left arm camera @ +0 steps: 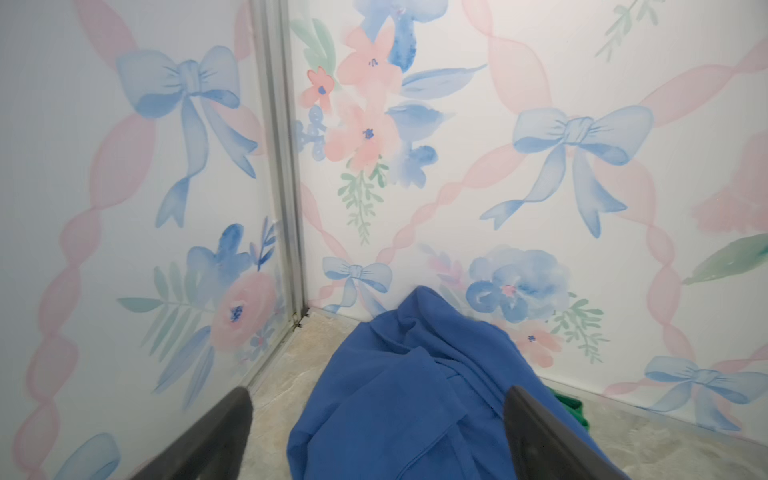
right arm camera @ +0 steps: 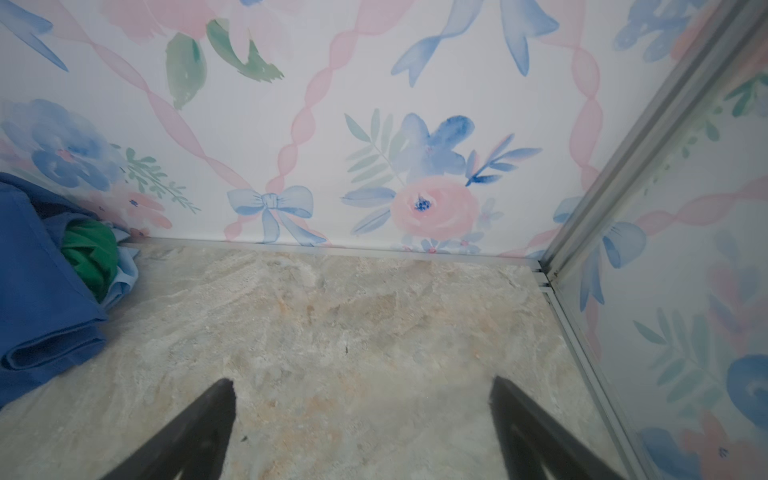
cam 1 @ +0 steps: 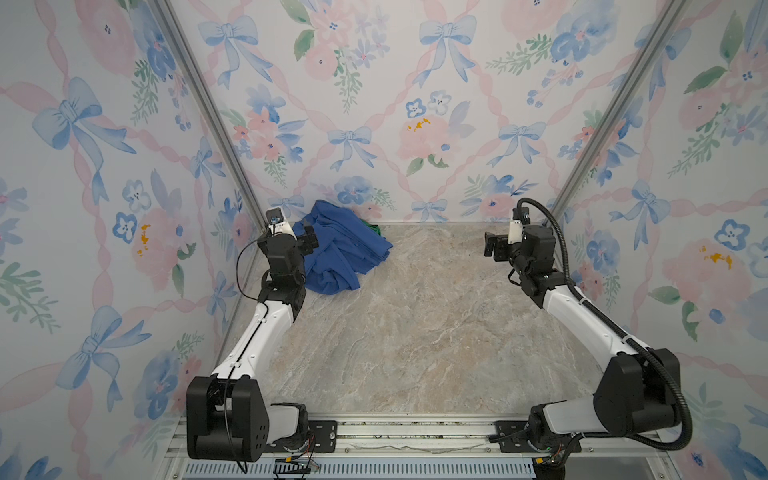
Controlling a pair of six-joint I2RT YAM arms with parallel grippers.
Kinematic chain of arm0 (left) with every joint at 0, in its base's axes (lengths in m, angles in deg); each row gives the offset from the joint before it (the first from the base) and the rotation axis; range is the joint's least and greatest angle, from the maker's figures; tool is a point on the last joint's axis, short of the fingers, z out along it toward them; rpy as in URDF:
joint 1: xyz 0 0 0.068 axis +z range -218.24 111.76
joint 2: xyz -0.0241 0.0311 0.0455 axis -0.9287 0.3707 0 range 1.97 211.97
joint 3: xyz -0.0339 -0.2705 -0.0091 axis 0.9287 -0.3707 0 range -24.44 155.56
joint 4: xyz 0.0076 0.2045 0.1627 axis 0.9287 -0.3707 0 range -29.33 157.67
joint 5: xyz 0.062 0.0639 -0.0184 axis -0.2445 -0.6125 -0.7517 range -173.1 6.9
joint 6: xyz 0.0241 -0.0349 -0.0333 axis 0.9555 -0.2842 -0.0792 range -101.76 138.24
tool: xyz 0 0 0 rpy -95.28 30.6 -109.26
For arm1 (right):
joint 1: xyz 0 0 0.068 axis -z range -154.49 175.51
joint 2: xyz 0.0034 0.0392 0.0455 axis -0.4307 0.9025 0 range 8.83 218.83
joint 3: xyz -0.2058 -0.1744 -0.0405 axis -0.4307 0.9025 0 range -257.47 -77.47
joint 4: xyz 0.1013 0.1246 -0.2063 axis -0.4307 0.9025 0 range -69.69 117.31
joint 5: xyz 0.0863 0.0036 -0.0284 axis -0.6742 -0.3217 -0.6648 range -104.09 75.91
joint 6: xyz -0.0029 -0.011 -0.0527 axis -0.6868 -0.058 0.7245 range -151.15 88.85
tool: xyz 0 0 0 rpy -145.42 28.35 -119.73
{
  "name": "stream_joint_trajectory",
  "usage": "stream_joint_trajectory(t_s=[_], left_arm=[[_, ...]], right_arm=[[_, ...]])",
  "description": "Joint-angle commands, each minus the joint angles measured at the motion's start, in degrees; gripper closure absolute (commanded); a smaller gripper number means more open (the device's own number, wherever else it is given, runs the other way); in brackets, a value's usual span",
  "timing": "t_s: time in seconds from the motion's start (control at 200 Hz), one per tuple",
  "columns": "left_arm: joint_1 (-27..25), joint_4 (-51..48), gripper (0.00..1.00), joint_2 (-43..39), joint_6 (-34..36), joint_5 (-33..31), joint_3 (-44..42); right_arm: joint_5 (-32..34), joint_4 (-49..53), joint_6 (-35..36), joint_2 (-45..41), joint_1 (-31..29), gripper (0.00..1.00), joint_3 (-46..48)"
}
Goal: Pick out a specific cloth from the pile
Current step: 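Reach the left gripper into the clothes pile while the right arm moves forward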
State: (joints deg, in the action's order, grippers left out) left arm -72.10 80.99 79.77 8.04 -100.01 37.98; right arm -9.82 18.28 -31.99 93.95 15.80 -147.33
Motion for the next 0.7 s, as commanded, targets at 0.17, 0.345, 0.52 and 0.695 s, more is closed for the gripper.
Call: stream_joint_trajectory(t_s=[0.17,0.345,0.52,0.695], left_arm=[[-15.92,-24.34,0.33,17.62,5.09,2.50,21.06],[-20.41,-33.50,0.62,34.13,4.11,2.42,39.77],[-25.77,-36.79,0.71,47.62,8.63,-3.63,54.77],[-26.03,-39.07,0.80,58.94,7.80,4.52,67.51]], right_arm=[[-16.16,17.69,-2.45,9.28,-1.35,0.03,-14.30],[-19.90,17.77,-2.88,11.34,-1.78,0.03,-13.63],[-23.85,17.60,-3.69,11.97,-1.89,0.03,-10.65],[-27.77,19.08,-1.96,11.70,-2.02,0.03,-7.44]])
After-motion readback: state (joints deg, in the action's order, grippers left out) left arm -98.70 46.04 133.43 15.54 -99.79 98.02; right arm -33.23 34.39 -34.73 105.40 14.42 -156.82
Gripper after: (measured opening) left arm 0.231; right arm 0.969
